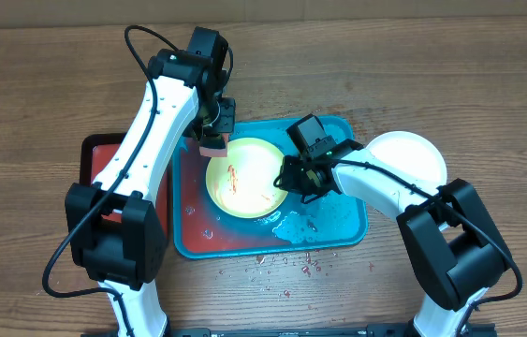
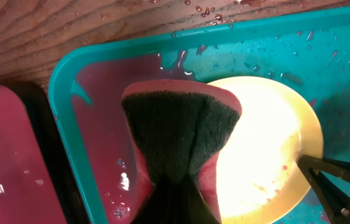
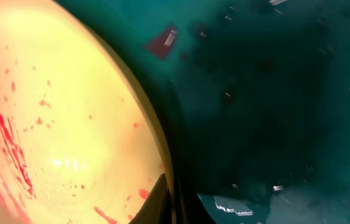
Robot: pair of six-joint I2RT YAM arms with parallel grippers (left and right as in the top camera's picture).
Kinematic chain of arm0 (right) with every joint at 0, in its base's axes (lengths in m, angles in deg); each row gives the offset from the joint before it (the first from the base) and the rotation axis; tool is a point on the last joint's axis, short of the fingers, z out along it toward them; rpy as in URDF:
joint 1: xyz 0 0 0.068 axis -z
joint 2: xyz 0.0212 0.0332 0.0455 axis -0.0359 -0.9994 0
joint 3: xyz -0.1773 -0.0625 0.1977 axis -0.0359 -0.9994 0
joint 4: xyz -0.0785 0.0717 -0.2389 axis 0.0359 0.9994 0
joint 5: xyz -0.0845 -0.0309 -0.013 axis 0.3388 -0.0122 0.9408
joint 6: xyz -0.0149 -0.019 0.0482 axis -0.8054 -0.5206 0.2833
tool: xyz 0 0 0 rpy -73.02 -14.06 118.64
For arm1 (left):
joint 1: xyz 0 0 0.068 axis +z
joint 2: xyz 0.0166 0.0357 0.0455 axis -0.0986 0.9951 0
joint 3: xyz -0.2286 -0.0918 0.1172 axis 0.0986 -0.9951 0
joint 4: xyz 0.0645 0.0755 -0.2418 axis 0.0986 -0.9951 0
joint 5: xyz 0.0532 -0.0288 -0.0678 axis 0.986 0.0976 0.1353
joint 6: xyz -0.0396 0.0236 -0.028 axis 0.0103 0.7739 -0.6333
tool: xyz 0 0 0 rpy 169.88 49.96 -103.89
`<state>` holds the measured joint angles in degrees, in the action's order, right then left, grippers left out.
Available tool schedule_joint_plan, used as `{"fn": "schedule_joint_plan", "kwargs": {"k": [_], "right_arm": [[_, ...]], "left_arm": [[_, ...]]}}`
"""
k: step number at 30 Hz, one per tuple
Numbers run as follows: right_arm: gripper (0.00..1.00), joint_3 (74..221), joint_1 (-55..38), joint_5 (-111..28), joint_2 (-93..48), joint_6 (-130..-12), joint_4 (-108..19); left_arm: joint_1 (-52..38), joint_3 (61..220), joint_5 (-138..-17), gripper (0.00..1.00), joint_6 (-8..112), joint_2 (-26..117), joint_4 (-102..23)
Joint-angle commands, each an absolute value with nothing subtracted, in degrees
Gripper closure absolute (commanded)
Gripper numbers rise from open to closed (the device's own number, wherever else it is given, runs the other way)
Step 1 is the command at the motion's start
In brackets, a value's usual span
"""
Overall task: Clean dirty plates on tray and stack at the side
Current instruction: 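Scrub the yellow plate with the sponge while the right gripper holds its rim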
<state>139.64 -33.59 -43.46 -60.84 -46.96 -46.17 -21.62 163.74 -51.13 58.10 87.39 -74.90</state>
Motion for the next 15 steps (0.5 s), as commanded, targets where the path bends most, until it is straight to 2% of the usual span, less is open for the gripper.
{"fn": "schedule_joint_plan", "kwargs": {"k": [1, 15], "right_arm": [[0.96, 139.86, -33.5, -41.21, -61.25, -39.81, -44.71], [0.96, 139.86, -33.5, -41.26, -61.25, -40.29, -45.08]], "left_arm": [[-21.45, 163.79, -51.83, 0.96, 57.03, 87.74, -74.73], [-22.74, 144.29, -53.69, 0.96, 57.42, 87.74, -62.07]]}}
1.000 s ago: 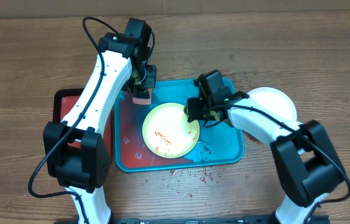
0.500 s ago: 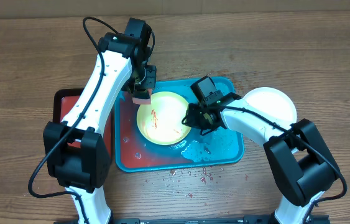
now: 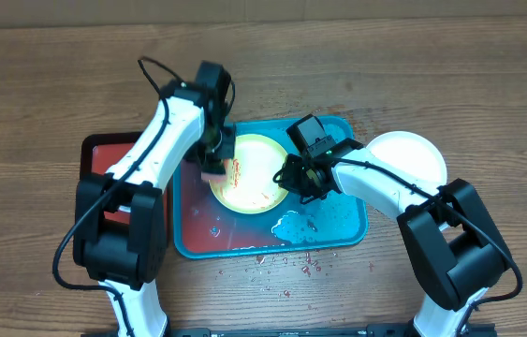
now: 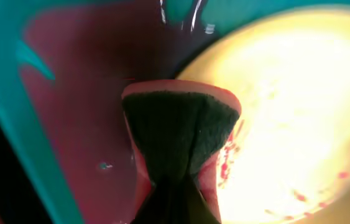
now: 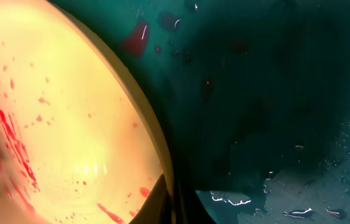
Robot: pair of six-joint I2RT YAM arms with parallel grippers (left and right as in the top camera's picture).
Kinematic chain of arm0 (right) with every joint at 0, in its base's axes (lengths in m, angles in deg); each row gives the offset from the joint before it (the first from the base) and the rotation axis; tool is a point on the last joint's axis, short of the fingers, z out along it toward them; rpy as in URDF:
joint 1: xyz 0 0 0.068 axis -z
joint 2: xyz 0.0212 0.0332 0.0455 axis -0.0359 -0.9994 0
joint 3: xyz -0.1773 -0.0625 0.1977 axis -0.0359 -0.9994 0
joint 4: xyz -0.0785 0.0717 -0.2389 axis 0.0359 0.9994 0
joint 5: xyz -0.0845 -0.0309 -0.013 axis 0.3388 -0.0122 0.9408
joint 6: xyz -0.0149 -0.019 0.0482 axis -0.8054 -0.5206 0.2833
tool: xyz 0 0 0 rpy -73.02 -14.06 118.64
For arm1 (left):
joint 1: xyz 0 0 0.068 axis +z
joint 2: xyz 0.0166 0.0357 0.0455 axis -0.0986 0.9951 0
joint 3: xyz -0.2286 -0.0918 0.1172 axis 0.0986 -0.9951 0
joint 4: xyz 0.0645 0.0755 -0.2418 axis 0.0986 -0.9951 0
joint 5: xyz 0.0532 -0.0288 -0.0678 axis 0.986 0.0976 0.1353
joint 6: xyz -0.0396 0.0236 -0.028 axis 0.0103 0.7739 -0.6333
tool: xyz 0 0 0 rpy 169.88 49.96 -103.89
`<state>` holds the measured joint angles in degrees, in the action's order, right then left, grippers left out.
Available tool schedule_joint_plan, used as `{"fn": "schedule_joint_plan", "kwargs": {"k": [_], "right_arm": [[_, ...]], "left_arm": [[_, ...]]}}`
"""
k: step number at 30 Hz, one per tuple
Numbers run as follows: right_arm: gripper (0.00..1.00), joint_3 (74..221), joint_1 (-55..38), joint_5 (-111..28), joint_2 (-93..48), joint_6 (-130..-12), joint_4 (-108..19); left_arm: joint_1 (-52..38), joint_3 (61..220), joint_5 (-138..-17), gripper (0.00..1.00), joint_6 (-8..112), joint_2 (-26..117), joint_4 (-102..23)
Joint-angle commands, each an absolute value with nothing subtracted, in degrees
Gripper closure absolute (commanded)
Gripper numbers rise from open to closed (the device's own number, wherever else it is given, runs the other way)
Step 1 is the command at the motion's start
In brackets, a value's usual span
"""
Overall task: Clean dirty plates on tray and stack at the side
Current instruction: 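Scrub the yellow plate with the sponge while the right gripper holds its rim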
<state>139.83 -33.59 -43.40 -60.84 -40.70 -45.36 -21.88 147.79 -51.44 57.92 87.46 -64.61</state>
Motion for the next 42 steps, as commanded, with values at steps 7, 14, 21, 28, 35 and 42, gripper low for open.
{"fn": "schedule_joint_plan", "kwargs": {"k": [7, 14, 21, 28, 35, 42], "right_arm": [[0.96, 139.86, -33.5, -41.26, -61.25, -40.29, -45.1], [0.96, 139.86, -33.5, -41.28, -61.25, -40.51, -45.49], [0.96, 139.86, -33.5, -41.32, -61.25, -40.92, -45.47], [0.96, 139.86, -33.5, -41.3, -61.25, -40.92, -45.49], [0.96, 139.86, -33.5, -41.28, -61.25, -40.94, -46.17], [0.96, 139.86, -33.5, -41.52, -61.25, -41.56, -46.37]], "left_arm": [[-24.55, 137.84, -55.51, 0.96, 57.84, 87.74, -54.4], [-27.5, 134.78, -62.24, 0.96, 61.38, 87.74, -48.65], [-28.51, 134.8, -76.58, 0.96, 71.52, 87.74, -45.09], [-28.07, 134.8, -44.18, 0.96, 51.48, 87.74, -49.04], [-28.09, 134.8, -23.09, 0.96, 39.26, 87.74, -57.07], [-28.24, 134.8, -47.66, 0.96, 54.8, 87.74, -50.12]]}}
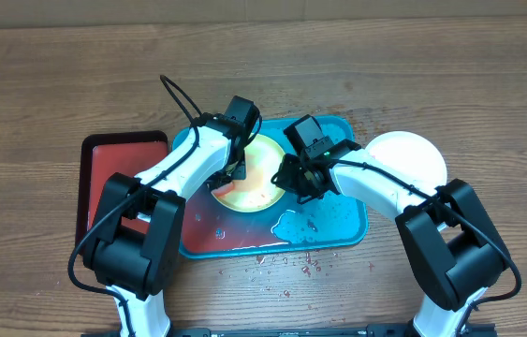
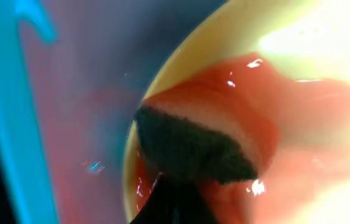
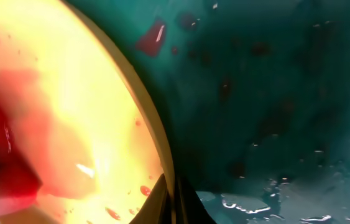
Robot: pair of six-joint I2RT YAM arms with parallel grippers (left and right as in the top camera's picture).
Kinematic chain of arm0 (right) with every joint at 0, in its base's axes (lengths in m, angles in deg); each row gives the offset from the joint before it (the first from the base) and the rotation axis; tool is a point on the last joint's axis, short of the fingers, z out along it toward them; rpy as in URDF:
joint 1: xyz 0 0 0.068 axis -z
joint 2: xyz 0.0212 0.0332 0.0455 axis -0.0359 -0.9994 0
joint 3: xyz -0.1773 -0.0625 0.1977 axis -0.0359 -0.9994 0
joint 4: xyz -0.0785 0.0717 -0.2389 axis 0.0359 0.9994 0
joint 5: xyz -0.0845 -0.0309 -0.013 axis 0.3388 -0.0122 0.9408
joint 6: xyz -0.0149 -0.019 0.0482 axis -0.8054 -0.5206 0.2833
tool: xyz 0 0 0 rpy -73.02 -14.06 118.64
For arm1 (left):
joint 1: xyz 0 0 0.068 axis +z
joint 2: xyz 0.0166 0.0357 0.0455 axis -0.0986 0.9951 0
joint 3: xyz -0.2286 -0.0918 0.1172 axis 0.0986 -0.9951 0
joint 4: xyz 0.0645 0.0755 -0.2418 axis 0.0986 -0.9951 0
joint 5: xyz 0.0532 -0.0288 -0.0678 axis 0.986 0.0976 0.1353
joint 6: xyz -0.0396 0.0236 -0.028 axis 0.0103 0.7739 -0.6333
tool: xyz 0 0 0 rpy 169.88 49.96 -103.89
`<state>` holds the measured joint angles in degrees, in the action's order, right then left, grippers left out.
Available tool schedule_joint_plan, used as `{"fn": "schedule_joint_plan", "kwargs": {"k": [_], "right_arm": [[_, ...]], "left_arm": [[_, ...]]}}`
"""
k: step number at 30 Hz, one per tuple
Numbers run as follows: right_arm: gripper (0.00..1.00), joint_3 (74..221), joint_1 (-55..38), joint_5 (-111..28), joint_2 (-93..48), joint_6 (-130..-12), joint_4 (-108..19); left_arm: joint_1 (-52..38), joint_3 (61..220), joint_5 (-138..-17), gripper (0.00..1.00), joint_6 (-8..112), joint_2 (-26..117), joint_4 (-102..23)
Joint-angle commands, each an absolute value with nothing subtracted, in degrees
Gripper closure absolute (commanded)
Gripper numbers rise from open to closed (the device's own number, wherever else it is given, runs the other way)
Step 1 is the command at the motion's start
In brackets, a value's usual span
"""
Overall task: Clean dirty plates on tray and stack at the side
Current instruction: 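Scrub the yellow plate with the sponge while the right gripper holds its rim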
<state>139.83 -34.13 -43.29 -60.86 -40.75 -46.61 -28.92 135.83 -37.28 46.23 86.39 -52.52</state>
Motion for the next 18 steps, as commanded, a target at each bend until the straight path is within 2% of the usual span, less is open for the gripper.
{"fn": "schedule_joint_plan", "kwargs": {"k": [1, 5, 10, 12, 13, 18], "right_arm": [[0.96, 139.86, -33.5, -41.69, -61.25, -41.58, -46.35], [0.96, 139.86, -33.5, -44.34, -61.25, -41.78, -45.95], [0.96, 139.86, -33.63, -48.69, -61.25, -41.82, -43.53], [0.96, 139.83, -34.0, -48.84, -61.25, -41.99, -42.98], [0.96, 139.81, -34.48, -48.82, -61.25, -41.99, -43.0], [0.96, 139.79, -35.14, -48.78, -61.25, -43.24, -44.03]], "left_arm": [[-28.31, 134.8, -55.88, 0.96, 59.52, 87.74, -48.74], [-28.97, 134.8, -72.23, 0.96, 68.42, 87.74, -45.35], [-29.69, 134.8, -70.76, 0.96, 67.39, 87.74, -42.55], [-29.69, 134.8, -65.43, 0.96, 63.72, 87.74, -42.18], [-29.69, 134.78, -54.5, 0.96, 57.66, 87.74, -42.25], [-29.67, 134.78, -27.73, 0.96, 44.83, 87.74, -44.21]]}}
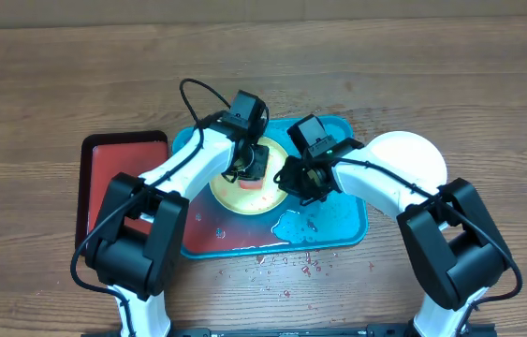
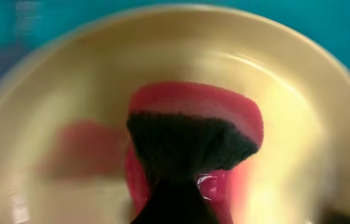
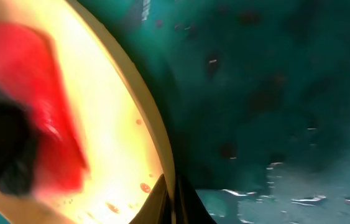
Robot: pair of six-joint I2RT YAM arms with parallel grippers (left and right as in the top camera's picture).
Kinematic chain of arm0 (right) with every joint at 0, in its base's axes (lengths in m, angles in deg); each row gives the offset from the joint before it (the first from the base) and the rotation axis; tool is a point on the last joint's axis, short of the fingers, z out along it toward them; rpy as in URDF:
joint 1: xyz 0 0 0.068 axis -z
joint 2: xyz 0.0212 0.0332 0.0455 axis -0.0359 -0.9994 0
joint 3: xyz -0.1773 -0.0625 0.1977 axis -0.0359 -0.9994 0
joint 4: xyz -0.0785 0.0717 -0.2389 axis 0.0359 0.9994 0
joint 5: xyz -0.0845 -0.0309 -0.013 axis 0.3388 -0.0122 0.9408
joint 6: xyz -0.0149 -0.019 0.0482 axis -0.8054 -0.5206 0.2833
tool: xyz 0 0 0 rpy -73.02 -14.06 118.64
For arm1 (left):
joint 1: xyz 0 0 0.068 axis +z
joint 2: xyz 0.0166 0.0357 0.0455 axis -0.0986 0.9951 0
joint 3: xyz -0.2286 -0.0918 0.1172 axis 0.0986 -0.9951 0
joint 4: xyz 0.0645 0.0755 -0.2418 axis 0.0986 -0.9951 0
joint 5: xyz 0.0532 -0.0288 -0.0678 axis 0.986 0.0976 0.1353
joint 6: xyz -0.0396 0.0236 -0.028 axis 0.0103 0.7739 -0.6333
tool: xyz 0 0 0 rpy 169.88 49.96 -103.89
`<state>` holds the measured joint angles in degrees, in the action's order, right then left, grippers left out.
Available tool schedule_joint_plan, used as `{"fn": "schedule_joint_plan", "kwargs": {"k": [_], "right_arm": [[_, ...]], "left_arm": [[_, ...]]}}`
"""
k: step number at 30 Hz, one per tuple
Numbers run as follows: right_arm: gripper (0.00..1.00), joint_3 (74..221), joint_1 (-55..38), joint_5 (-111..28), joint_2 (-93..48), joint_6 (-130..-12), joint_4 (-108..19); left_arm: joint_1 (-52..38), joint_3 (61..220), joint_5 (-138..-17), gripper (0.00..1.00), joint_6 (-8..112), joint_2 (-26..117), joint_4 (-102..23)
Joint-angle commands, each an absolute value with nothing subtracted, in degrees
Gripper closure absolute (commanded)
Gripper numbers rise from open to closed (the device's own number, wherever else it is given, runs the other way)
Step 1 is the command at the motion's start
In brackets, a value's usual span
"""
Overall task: Clean dirty plates on tray and stack at the side
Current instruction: 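Scrub the yellow plate with the sponge while the right gripper holds its rim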
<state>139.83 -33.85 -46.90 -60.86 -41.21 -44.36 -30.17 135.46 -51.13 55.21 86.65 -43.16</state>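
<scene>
A yellow plate (image 1: 230,192) lies in the teal tray (image 1: 338,225). My left gripper (image 1: 250,171) is shut on a pink sponge with a dark scouring face (image 2: 190,140), pressed onto the plate's middle (image 2: 299,112). My right gripper (image 1: 286,180) is shut on the plate's right rim (image 3: 159,155), one finger on each side of it. Red specks remain near that rim (image 3: 143,186). The sponge (image 3: 32,137) shows blurred in the right wrist view.
A white plate (image 1: 408,157) lies on the table right of the tray. A red tray with a black rim (image 1: 104,173) lies on the left. Water pools in the teal tray (image 1: 305,225), and drops dot the table in front (image 1: 286,267).
My left gripper has moved the sponge from the plate's left part to its middle, closer to my right gripper. The red smear under it is mostly gone. The right gripper has kept its hold.
First the sponge hung over the plate's far left rim, with red streaks on the plate. Then it came down at the left edge. Later it lay on the left part in a red smear. Now it is at the middle, while my right gripper holds the rim throughout.
</scene>
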Motion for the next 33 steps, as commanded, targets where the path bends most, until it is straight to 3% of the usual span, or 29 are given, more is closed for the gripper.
{"fn": "schedule_joint_plan", "kwargs": {"k": [1, 3, 9, 17, 18, 33], "right_arm": [[0.96, 139.79, -35.14, -48.78, -61.25, -43.24, -44.01], [0.96, 139.75, -35.12, -48.58, -61.25, -43.26, -44.03], [0.96, 139.72, -35.12, -48.4, -61.25, -43.26, -44.18], [0.96, 139.7, -35.12, -48.4, -61.25, -43.28, -45.03], [0.96, 139.7, -35.12, -48.4, -61.25, -43.31, -45.17], [0.96, 139.7, -28.3, -53.85, -61.25, -46.1, -48.95]], "left_arm": [[-29.67, 134.78, -23.75, 0.96, 43.17, 87.74, -44.78], [-29.67, 134.78, -18.09, 0.96, 40.11, 87.74, -46.03], [-29.69, 134.78, -22.81, 0.96, 39.41, 87.74, -46.03], [-29.73, 134.78, -73.84, 0.96, 71.17, 87.74, -43.91], [-29.73, 134.78, -76.05, 0.96, 72.39, 87.74, -44.54], [-29.73, 134.78, -86.04, 0.96, 83.45, 87.74, -52.65]]}}
